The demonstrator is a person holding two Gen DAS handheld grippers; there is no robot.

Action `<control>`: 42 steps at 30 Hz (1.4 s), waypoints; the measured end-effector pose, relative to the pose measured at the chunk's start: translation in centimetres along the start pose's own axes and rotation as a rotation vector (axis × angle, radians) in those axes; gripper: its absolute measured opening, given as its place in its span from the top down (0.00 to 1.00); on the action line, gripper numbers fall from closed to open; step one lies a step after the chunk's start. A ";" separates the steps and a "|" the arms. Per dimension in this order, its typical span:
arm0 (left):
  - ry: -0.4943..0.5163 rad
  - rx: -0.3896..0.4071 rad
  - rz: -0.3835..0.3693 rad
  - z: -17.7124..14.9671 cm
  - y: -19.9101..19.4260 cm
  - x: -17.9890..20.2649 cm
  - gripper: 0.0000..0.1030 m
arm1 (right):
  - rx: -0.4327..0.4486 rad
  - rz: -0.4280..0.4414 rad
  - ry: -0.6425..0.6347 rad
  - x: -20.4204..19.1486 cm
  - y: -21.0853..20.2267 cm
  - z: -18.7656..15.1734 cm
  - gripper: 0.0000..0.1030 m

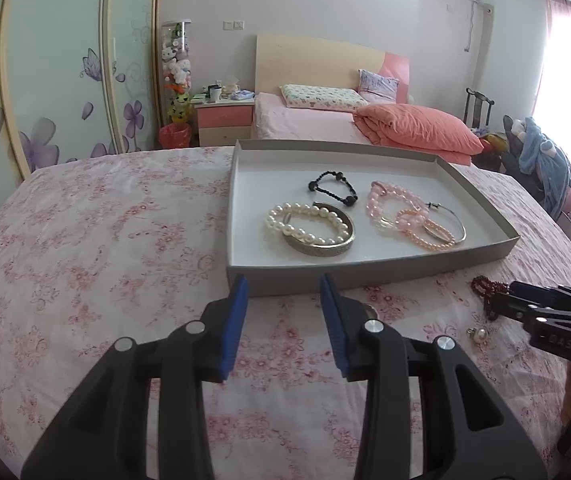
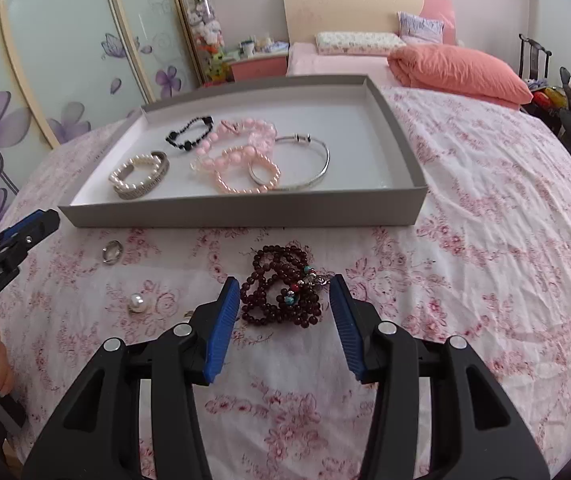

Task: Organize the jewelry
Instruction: 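Grasp and lift the dark red beaded bracelet with the right tool while the left tool approaches the ring, then close the left tool on the silver ring while the right tool holds the beaded bracelet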

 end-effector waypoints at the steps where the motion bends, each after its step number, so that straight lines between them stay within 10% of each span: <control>1: 0.002 -0.004 -0.006 0.0 0.1 0.2 0.63 | -0.010 -0.004 -0.001 0.0 0.2 -0.1 0.53; 8: 0.017 -0.034 -0.033 -0.5 0.7 1.2 0.63 | 0.020 -0.068 -0.069 0.2 0.0 -0.4 0.90; 25: 0.096 -0.186 -0.047 -2.3 4.2 6.4 0.57 | 0.024 -0.059 0.022 2.3 -0.2 0.1 0.90; 30: 0.127 -0.194 -0.004 -2.1 4.6 6.7 0.78 | 0.023 -0.055 0.024 2.3 -0.2 0.1 0.90; 42: 0.084 -0.200 0.039 -3.3 3.1 3.3 0.78 | 0.023 -0.058 0.020 2.5 -0.3 0.1 0.90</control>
Point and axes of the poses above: each gripper's, at about its wrist camera, not at the fingertips, and y roughly the way its jaws point, x to its right, z to its top, the point moved 10 cm from there along y, roughly the way its jaws point, and after that the axes turned 6 degrees about y, right-handed, at the moved point
